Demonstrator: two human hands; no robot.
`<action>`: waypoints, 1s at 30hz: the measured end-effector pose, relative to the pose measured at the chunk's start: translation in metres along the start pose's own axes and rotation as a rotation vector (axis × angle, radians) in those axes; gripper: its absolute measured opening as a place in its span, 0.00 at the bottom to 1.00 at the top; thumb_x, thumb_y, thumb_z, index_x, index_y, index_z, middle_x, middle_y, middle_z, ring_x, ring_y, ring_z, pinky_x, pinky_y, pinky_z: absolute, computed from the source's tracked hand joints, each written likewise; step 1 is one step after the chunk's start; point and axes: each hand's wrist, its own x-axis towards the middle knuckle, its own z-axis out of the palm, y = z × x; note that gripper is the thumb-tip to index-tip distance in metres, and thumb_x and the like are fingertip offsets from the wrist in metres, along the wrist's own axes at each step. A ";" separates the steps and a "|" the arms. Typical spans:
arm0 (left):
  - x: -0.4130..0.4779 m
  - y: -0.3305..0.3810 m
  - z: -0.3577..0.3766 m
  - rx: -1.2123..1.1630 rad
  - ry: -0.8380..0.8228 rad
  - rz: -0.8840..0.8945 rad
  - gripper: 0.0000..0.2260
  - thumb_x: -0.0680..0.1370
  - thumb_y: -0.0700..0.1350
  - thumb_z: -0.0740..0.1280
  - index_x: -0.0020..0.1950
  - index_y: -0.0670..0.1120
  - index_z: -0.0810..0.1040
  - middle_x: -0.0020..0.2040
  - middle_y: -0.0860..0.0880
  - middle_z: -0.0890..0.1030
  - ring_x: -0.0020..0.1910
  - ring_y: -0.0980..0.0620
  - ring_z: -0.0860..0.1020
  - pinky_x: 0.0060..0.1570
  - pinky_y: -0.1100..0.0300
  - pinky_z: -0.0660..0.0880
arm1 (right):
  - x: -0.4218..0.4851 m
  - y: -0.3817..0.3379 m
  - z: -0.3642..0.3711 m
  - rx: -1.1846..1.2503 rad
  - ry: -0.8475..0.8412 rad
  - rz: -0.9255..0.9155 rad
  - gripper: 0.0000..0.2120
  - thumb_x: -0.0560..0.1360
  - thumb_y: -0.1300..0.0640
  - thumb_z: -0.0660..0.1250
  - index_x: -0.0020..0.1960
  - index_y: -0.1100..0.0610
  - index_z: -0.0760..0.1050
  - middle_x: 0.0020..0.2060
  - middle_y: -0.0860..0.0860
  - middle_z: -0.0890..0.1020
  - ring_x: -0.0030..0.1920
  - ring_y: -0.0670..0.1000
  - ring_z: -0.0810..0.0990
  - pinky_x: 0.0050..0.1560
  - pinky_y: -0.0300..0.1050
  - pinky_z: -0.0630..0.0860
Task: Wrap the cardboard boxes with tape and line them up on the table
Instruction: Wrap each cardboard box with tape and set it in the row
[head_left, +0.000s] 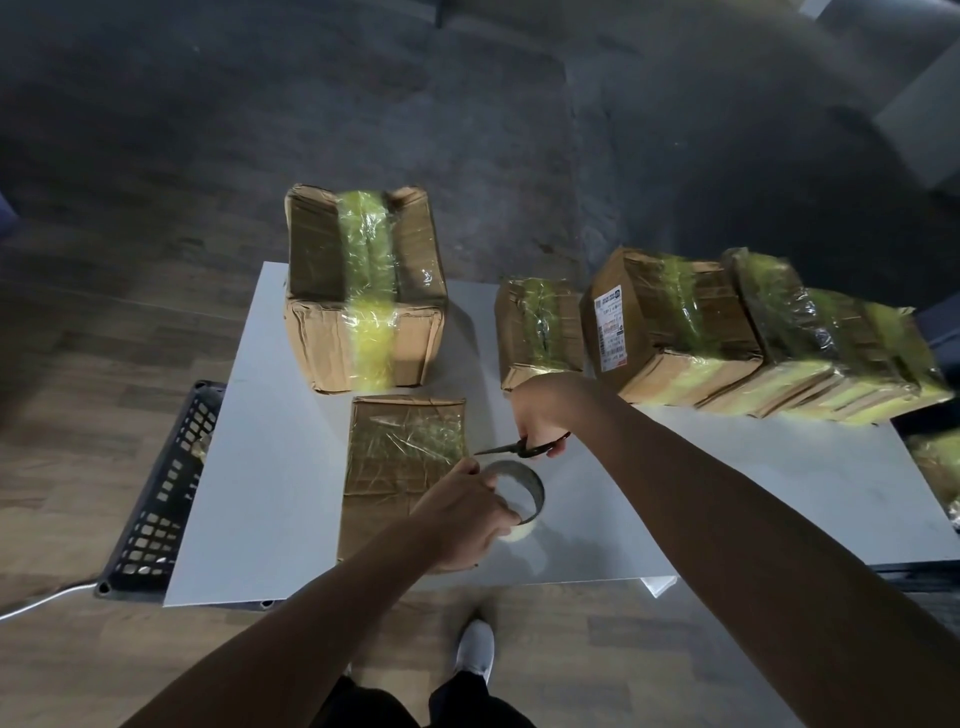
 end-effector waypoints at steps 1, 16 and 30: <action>0.000 0.000 0.000 -0.011 0.002 0.010 0.09 0.77 0.44 0.63 0.51 0.53 0.82 0.46 0.55 0.85 0.49 0.53 0.74 0.52 0.55 0.59 | -0.001 0.001 0.000 0.050 0.007 -0.010 0.09 0.76 0.58 0.68 0.50 0.63 0.82 0.38 0.52 0.81 0.34 0.49 0.77 0.47 0.39 0.78; 0.009 0.008 -0.007 0.143 -0.065 -0.067 0.12 0.79 0.45 0.58 0.50 0.49 0.81 0.43 0.49 0.84 0.46 0.48 0.78 0.50 0.55 0.60 | 0.025 0.071 0.105 0.060 0.337 0.224 0.14 0.77 0.49 0.61 0.54 0.57 0.76 0.43 0.50 0.79 0.46 0.53 0.79 0.41 0.42 0.72; 0.045 0.015 -0.005 0.276 -0.218 -0.232 0.09 0.79 0.45 0.60 0.51 0.46 0.80 0.46 0.45 0.84 0.48 0.44 0.80 0.49 0.54 0.66 | 0.059 0.059 0.149 0.584 0.627 0.172 0.16 0.82 0.47 0.56 0.48 0.58 0.74 0.46 0.56 0.80 0.47 0.57 0.79 0.41 0.44 0.71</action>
